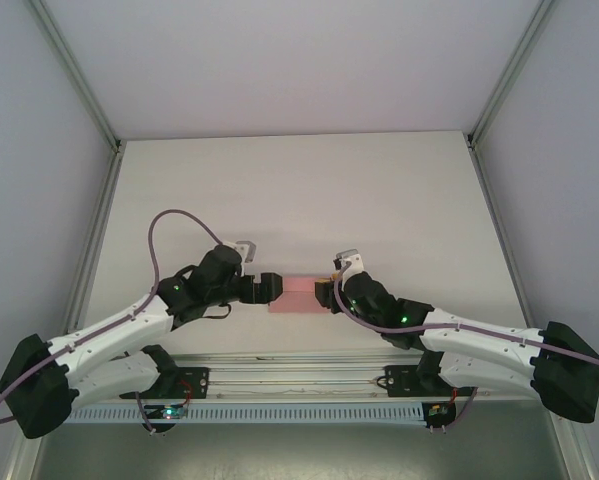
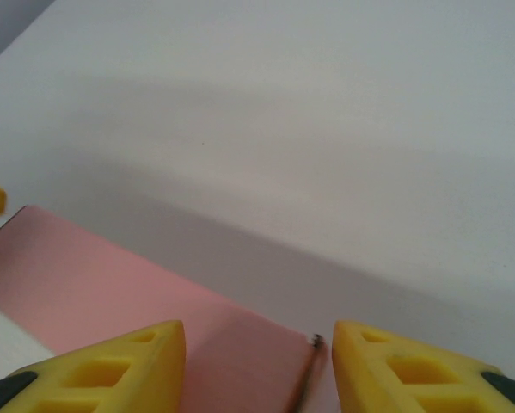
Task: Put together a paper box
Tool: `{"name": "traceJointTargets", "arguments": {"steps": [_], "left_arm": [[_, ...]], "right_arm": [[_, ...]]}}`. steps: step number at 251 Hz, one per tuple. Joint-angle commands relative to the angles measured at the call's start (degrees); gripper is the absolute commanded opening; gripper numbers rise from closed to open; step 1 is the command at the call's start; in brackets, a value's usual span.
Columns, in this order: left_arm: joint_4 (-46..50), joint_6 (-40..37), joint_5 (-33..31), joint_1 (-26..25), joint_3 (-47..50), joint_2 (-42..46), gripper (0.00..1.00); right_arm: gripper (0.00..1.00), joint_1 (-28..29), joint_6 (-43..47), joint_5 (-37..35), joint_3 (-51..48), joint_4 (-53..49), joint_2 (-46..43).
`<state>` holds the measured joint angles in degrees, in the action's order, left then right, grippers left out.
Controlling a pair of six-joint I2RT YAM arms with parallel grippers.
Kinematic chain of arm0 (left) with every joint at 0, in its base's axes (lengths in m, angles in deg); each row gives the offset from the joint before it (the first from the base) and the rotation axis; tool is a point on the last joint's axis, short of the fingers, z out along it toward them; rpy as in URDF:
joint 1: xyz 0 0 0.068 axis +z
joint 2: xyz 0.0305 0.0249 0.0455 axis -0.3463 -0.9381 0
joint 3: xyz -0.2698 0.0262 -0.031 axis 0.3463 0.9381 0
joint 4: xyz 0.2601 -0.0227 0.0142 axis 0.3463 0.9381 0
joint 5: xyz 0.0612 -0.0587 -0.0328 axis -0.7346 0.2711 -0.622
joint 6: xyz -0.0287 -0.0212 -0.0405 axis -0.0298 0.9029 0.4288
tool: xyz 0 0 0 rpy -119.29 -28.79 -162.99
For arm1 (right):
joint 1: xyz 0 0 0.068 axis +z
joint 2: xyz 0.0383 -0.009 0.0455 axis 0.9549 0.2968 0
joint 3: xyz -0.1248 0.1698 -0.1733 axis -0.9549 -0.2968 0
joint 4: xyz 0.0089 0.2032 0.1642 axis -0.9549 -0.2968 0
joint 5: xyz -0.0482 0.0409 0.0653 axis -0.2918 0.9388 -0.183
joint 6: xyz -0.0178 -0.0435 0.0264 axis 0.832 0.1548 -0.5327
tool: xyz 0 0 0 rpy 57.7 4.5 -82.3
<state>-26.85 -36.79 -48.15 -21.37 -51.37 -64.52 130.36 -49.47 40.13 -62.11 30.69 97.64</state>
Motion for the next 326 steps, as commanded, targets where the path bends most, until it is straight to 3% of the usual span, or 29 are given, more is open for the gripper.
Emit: {"name": "traceJointTargets", "arguments": {"steps": [1, 46, 58, 70, 77, 119, 141, 168, 194, 251, 290, 326], "left_arm": [[3.2, -1.8, -3.5, -0.5, -3.3, 1.6, 1.00], [8.4, -1.5, -10.2, -0.5, -6.9, 2.1, 1.00], [10.2, -1.0, -12.6, -0.5, -7.5, 2.1, 1.00], [12.5, -0.3, -15.2, -0.5, -8.3, 1.8, 1.00], [14.0, 0.3, -17.1, -0.5, -8.8, 1.7, 1.00], [19.7, 2.3, -24.8, -0.4, -10.6, 1.0, 1.00], [19.9, 2.0, -25.5, -0.2, -10.5, 1.2, 1.00], [19.6, 1.9, -26.2, -0.2, -9.6, 1.7, 1.00], [19.9, 2.0, -26.6, 0.0, -8.9, 2.0, 1.00], [19.4, 2.5, -27.2, 0.4, -6.1, 4.2, 1.00], [19.6, 2.6, -27.7, 0.6, -4.7, 6.4, 1.00], [19.1, 3.0, -27.5, 0.7, -3.2, 8.7, 1.00]], "right_arm": [[0.50, 0.2, 1.5, -0.8, 2.0, -3.9, -1.2], [0.60, -0.4, 4.4, 1.3, 3.2, -4.0, -3.8], [0.71, -1.1, 6.0, 3.2, 3.5, -4.2, -4.8], [0.97, -2.1, 9.1, 6.9, 4.0, -4.2, -5.7], [0.98, -2.8, 11.3, 9.6, 4.3, -4.2, -6.3], [0.98, -3.9, 32.0, 28.5, 11.7, -14.6, -3.9], [0.99, -3.5, 43.7, 32.1, 16.7, -21.8, 1.1], [0.98, -3.3, 56.3, 27.6, 22.7, -28.1, 9.7], [0.98, -3.7, 60.7, 20.8, 29.6, -31.9, 17.6], [0.98, -4.2, 68.1, 24.2, 36.1, -36.2, 29.0], [0.85, -4.4, 68.1, 21.8, 39.8, -38.7, 34.6], [0.60, -4.3, 69.8, 22.2, 40.3, -38.8, 35.1]]}}
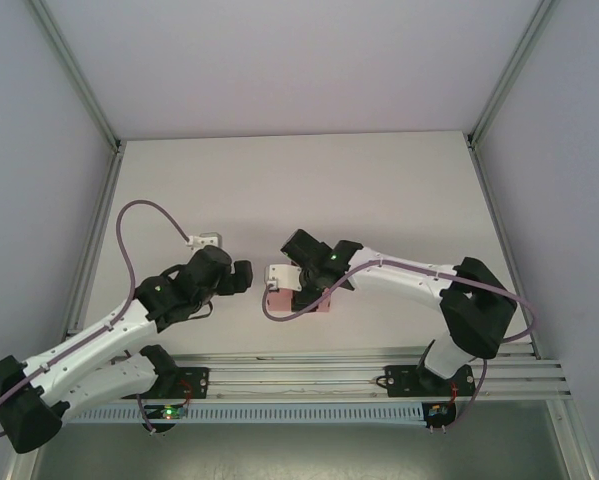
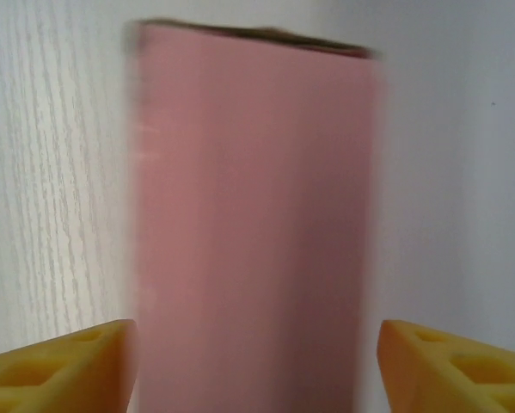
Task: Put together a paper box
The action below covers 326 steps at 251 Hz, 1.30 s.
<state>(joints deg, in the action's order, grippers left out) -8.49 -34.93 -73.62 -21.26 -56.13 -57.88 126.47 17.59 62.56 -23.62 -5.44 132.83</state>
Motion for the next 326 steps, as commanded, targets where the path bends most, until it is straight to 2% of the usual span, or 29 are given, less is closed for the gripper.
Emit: {"name": "traceJointTargets", "arguments": {"steps": [1, 7, 42, 58, 84, 134, 163, 181, 243, 256, 294, 326], "left_arm": [[0.7, 1.2, -2.0, 0.6, 1.6, 2.1, 1.00], [0.6, 1.3, -2.1, 0.6, 1.9, 2.5, 1.00], [0.5, 1.6, -2.7, 0.6, 2.9, 3.8, 1.00], [0.8, 1.7, -3.0, 0.6, 3.0, 4.3, 1.00], [1.2, 2.0, -3.8, 0.5, 3.1, 4.8, 1.00], [1.5, 2.5, -4.6, 0.6, 3.4, 5.0, 1.00], [1.6, 2.8, -4.6, 0.7, 3.6, 4.9, 1.00], [1.5, 2.9, -4.6, 0.5, 3.8, 5.1, 1.00], [1.6, 3.6, -4.1, 0.6, 4.5, 5.1, 1.00], [1.6, 3.6, -4.1, 0.6, 4.7, 5.3, 1.00], [1.6, 3.7, -4.0, 0.7, 5.0, 6.1, 1.00], [1.5, 3.5, -3.8, 0.6, 5.1, 6.6, 1.00]], "right_arm": [[0.59, -0.4, 2.7, -0.3, 1.8, -2.6, -0.1], [0.55, -0.4, 2.8, -0.3, 1.8, -2.7, -0.2], [0.47, 0.3, 2.4, -4.6, 1.8, -2.3, -1.3], [0.39, 1.1, 2.0, -7.9, 1.6, -1.7, -1.7], [0.38, 2.6, 2.1, -14.9, 0.2, 1.2, -2.7], [0.36, 4.0, 8.4, -33.4, -8.8, 21.4, -4.4], [0.39, 3.8, 14.0, -40.1, -12.2, 31.4, -2.2], [0.38, 3.7, 16.1, -42.6, -12.8, 34.9, 0.5], [0.42, 3.5, 15.8, -44.4, -14.6, 41.2, 7.2], [0.48, 3.6, 14.3, -44.2, -15.4, 41.4, 7.7], [0.54, 4.6, 9.7, -44.3, -17.7, 40.7, 8.1], [0.66, 6.0, 7.1, -44.8, -18.4, 38.1, 7.8]]}}
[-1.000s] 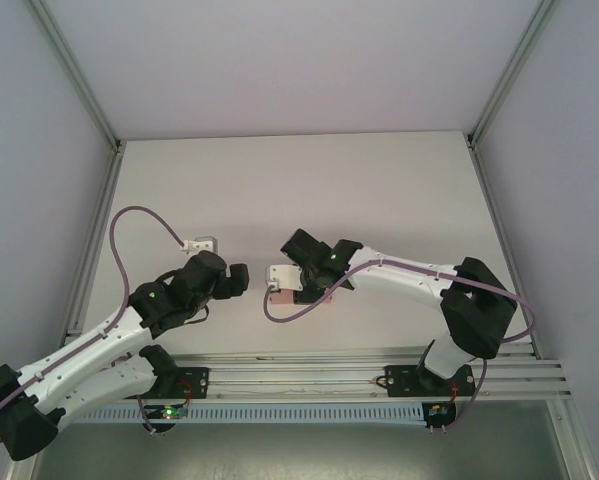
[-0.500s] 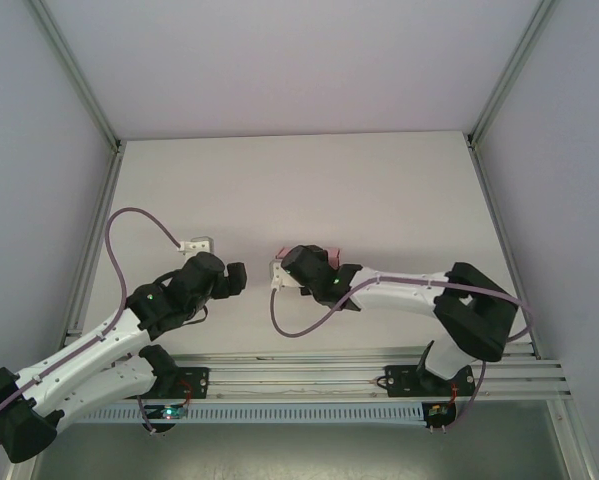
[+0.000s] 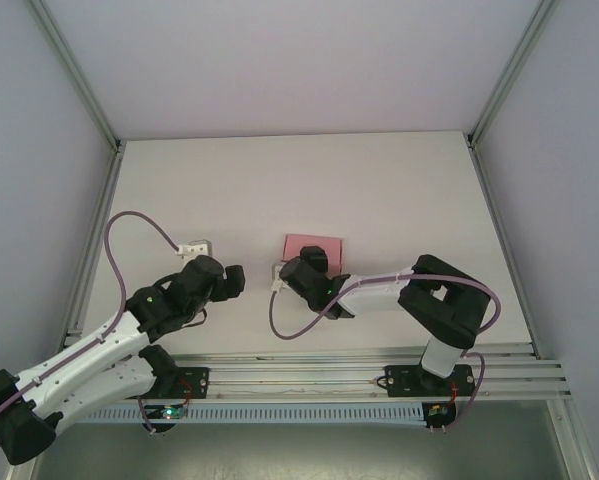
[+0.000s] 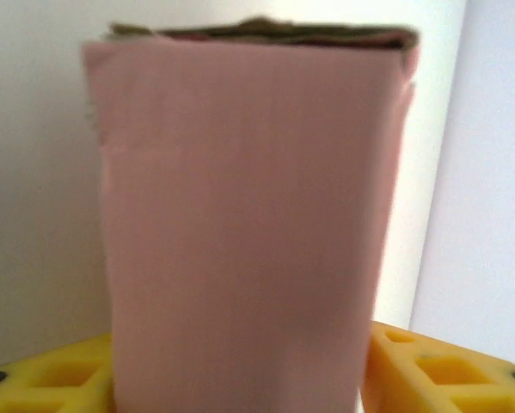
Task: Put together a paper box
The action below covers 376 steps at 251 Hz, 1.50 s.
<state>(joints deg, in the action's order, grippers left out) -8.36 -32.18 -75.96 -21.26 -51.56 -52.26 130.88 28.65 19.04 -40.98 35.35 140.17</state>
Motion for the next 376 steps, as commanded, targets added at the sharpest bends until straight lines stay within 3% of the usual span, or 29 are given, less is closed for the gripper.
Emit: {"name": "traceJointTargets", "arguments": {"steps": [1, 53, 127, 192, 215, 238, 284, 307, 337, 376], "left_arm": [[1.4, 0.8, -1.5, 0.6, 0.5, 0.9, 1.00], [1.2, 0.9, -0.7, 0.7, 0.7, 1.2, 1.00], [1.4, 0.4, -0.1, 0.7, 0.3, 1.6, 1.00], [1.2, -0.9, -1.9, 0.8, -1.6, 0.5, 1.00], [0.1, -3.2, -5.4, 1.1, -2.4, -0.1, 1.00], [-2.6, -7.7, -10.4, 3.0, -3.0, -0.8, 1.00], [-12.1, -17.8, -13.9, 14.9, -2.6, -2.1, 1.00], [-22.9, -24.0, -17.4, 21.6, 0.8, -5.6, 1.00], [-29.9, -24.9, -17.8, 29.9, 2.0, -14.9, 1.00], [-47.7, -32.1, -14.8, 31.4, 6.7, -22.8, 1.00]], "right_arm": [[0.67, 1.6, -4.0, -1.3, -1.0, -2.8, 0.5], [0.98, 3.1, -8.8, 3.7, 0.4, -10.7, -2.4], [0.98, 3.7, -12.3, 14.6, 3.1, -22.1, -9.0], [0.98, 0.3, -17.0, 23.0, -1.8, -17.6, -27.7], [0.98, -5.3, -23.2, 21.6, -3.3, -16.8, -35.0], [0.98, -14.6, -31.9, 20.2, -4.9, -15.3, -42.0], [0.98, -38.6, -48.9, 20.3, -14.2, -6.4, -51.8], [0.98, -48.3, -49.3, 27.8, -18.9, -1.9, -52.0], [0.98, -52.4, -48.3, 28.1, -25.0, 12.7, -46.6], [0.98, -55.8, -48.2, 34.0, -31.8, 36.5, -35.9]]}}
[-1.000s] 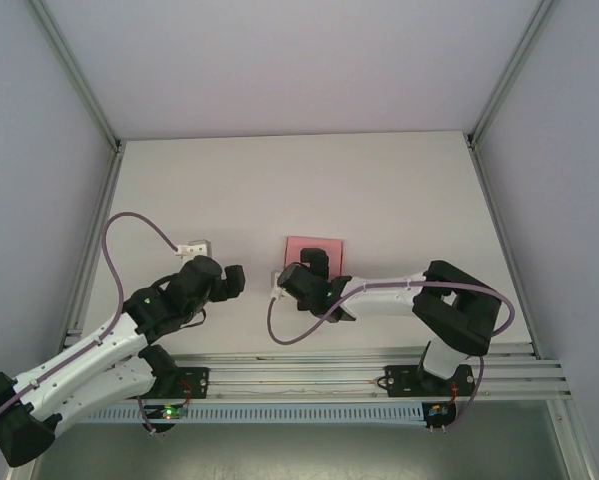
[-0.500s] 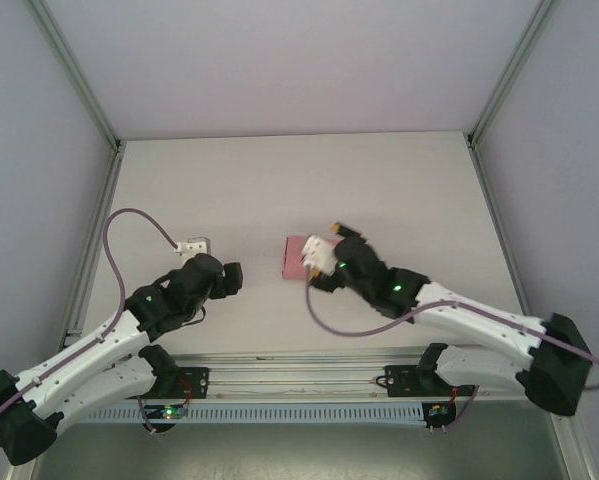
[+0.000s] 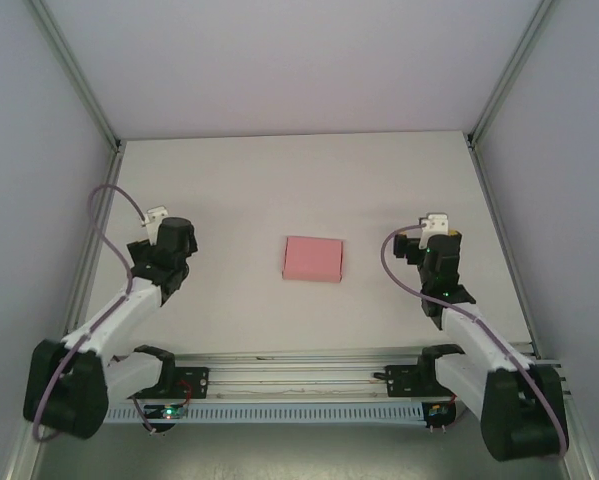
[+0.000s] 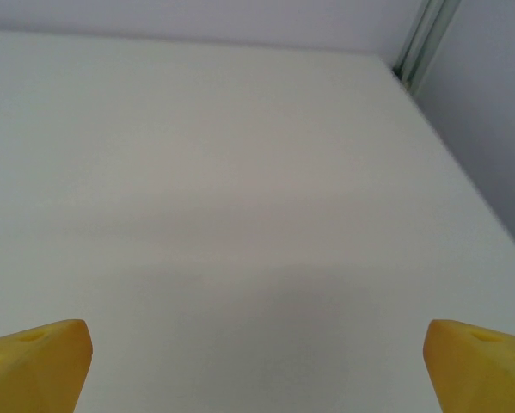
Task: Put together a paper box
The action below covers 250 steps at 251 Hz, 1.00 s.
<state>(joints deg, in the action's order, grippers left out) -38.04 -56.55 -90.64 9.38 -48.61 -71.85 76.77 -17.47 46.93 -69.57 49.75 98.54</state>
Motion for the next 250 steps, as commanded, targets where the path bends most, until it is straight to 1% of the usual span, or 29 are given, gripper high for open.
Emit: {"name": "traceJointTargets", "arguments": {"steps": [1, 28, 38, 47, 53, 60, 77, 91, 97, 105, 109, 112, 115, 123, 130, 146, 150, 159, 172, 194, 213, 250], "left_arm": [[-18.7, -7.9, 0.0, 0.8, 4.0, -3.4, 1.00], [-37.0, -11.3, 3.9, 1.6, 10.4, -6.9, 1.00], [-43.4, -12.5, 4.7, 2.1, 12.3, -9.0, 1.00], [-47.6, -13.3, 5.0, 2.7, 13.0, -11.0, 1.00], [-48.7, -13.8, 4.8, 3.0, 12.8, -11.7, 1.00], [-47.1, -14.1, 5.1, 3.0, 12.2, -11.6, 1.00], [-47.4, -15.4, 10.7, 4.4, 11.8, -12.3, 1.00], [-48.7, -16.8, 13.6, 4.8, 11.8, -13.1, 1.00], [-52.5, -17.2, 14.9, 5.2, 12.9, -14.7, 1.00], [-60.0, -17.1, 15.6, 5.8, 14.8, -18.3, 1.00], [-65.4, -17.4, 16.2, 6.2, 15.5, -20.9, 1.00], [-69.0, -18.1, 16.9, 6.6, 15.9, -22.6, 1.00], [-70.7, -18.5, 17.7, 6.7, 16.3, -23.7, 1.00], [-65.9, -17.8, 20.8, 7.0, 15.7, -23.9, 1.00], [-63.0, -17.1, 19.5, 7.2, 13.7, -24.4, 1.00], [-54.2, -16.3, 21.5, 8.3, 9.2, -24.4, 1.00], [-53.1, -15.9, 23.0, 8.9, 9.1, -23.9, 1.00], [-54.0, -15.3, 25.5, 10.4, 9.4, -24.0, 1.00], [-54.6, -15.5, 25.5, 10.4, 9.5, -24.2, 1.00], [-54.4, -15.5, 25.6, 10.4, 9.5, -24.1, 1.00], [-54.0, -15.5, 25.6, 10.4, 9.4, -24.0, 1.00], [-54.1, -15.5, 25.4, 10.4, 9.4, -24.0, 1.00]], "right_arm": [[0.98, -1.7, -2.1, 6.3, -3.2, 22.3, 6.0], [0.98, -2.7, -0.9, 7.1, -1.5, 25.8, 13.9], [0.98, -3.4, -2.1, 6.7, -1.2, 30.4, 16.4], [0.98, -4.1, -1.6, 9.1, -1.8, 34.2, 18.1], [0.98, -4.5, -1.9, 10.1, -2.4, 37.5, 19.7], [0.98, -5.2, -2.1, 11.7, -2.6, 39.0, 21.3], [0.98, -6.2, -1.6, 16.0, -2.9, 44.8, 27.0], [0.98, -6.2, -2.0, 19.9, -1.9, 51.0, 32.7], [0.98, -6.4, -1.4, 21.2, -1.1, 48.4, 32.0], [0.98, -6.4, 0.0, 21.2, 0.6, 39.4, 29.0], [0.98, -6.4, 0.3, 21.1, 1.7, 35.3, 28.1], [0.98, -6.4, 0.3, 21.0, 3.0, 33.8, 28.2], [0.98, -6.3, 0.3, 21.0, 3.5, 33.7, 28.8], [0.98, -6.2, -0.5, 20.7, 2.5, 39.3, 30.7], [0.98, -6.7, -1.7, 21.4, 1.8, 42.7, 31.5], [0.98, -7.1, -0.9, 21.8, 2.7, 37.9, 29.8], [0.98, -7.1, -0.7, 21.7, 2.9, 36.7, 29.6], [0.99, -6.8, -0.6, 20.9, 3.0, 36.7, 29.8], [0.98, -6.4, -0.8, 19.1, 2.9, 37.7, 30.1], [0.98, -5.3, -1.3, 13.4, 3.2, 35.9, 29.5], [0.98, -4.6, -0.9, 12.1, 3.4, 35.7, 29.6], [0.98, -4.6, -0.9, 12.2, 3.5, 35.5, 29.6]]}}
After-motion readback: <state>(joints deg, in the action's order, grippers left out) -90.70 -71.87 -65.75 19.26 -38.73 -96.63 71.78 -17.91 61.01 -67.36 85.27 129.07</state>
